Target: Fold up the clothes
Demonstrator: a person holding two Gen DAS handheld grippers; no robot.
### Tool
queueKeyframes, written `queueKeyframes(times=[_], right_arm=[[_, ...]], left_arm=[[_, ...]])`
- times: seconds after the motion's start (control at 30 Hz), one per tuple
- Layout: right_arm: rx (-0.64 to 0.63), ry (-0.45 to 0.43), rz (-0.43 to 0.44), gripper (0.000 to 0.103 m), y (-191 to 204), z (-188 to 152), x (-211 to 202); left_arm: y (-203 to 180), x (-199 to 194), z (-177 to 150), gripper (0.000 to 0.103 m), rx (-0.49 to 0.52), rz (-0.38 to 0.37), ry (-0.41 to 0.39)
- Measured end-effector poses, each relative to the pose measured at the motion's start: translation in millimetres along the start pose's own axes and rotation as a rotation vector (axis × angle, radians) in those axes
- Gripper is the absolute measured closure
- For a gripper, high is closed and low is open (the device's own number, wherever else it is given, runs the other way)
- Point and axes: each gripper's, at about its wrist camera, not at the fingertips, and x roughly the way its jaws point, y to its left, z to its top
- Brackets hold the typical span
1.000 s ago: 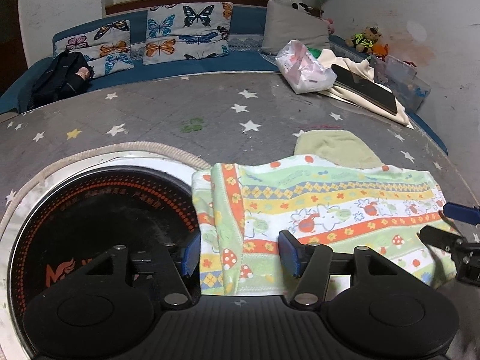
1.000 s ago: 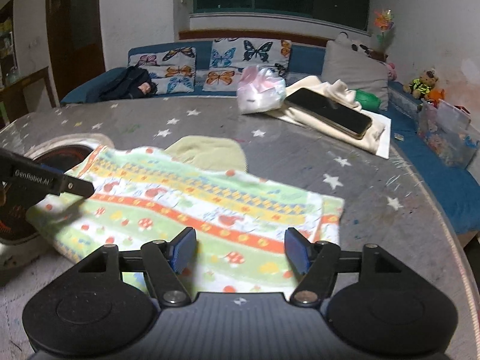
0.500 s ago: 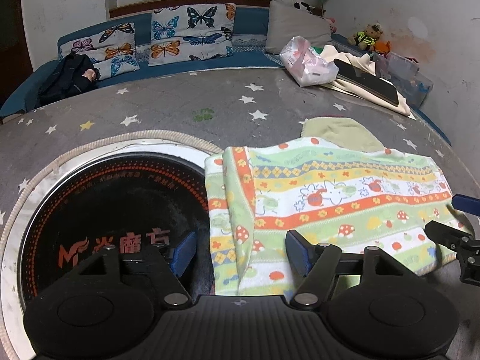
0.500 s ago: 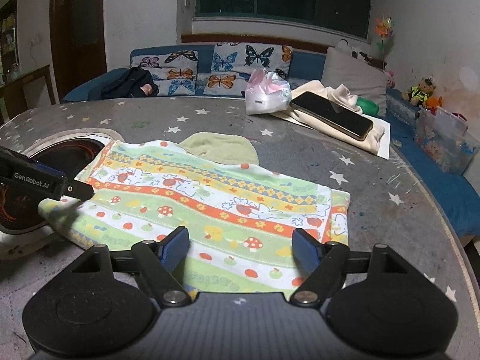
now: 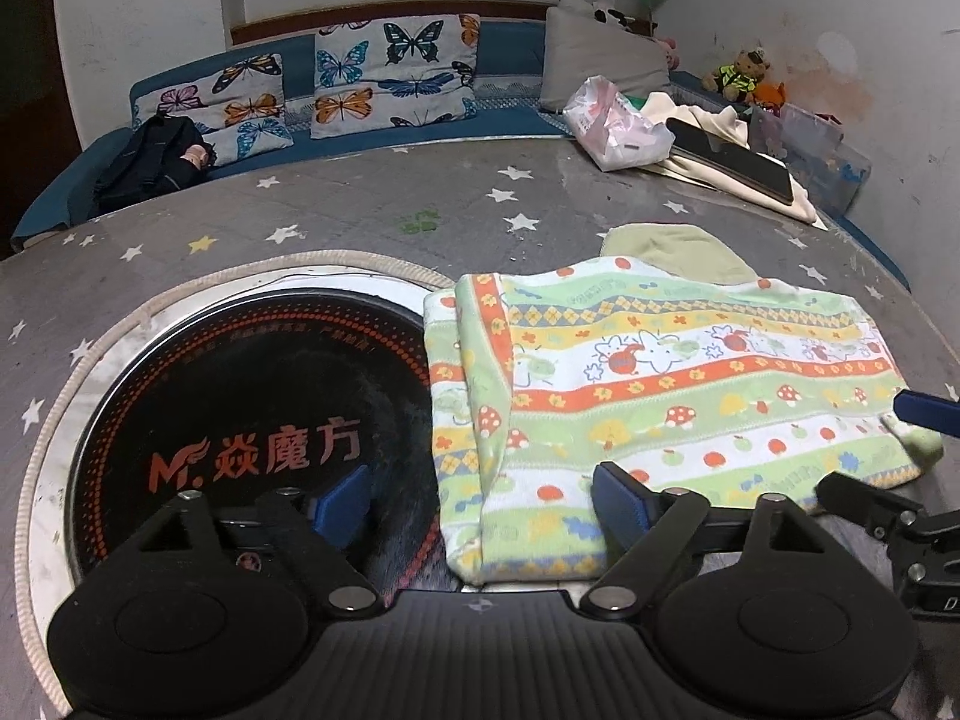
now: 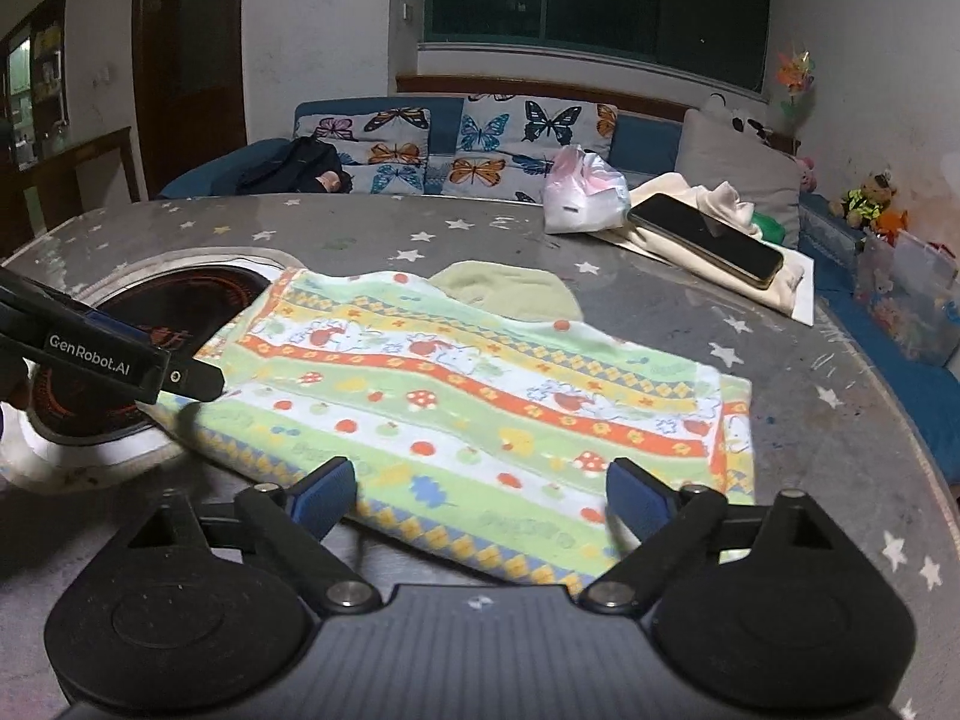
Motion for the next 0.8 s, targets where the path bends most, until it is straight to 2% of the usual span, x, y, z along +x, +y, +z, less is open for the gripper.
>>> queueKeyframes(times=[0.07,0.33,0.53,0.8], right_arm=[[-0.001,0.005,0.013,0.008,4,-2,-1],[0.022,0.010,0.021,0.000,11,-15,-7],[0.037,0.019,0.014,0.000,12,-23,-12],[0.076,0.042,0.001,0.000,6,-33,-12]], left_arm=[[0,-4,-3,0.013,-0.003,-0.004,-0.004],[-3,-19,-15,0.007,-0.019,-0.024,0.003],[-3,-28,-21,0.001,-0.031,-0.030,-0.001],[-7,-35,-30,0.000,-0.025,-0.033,0.019]])
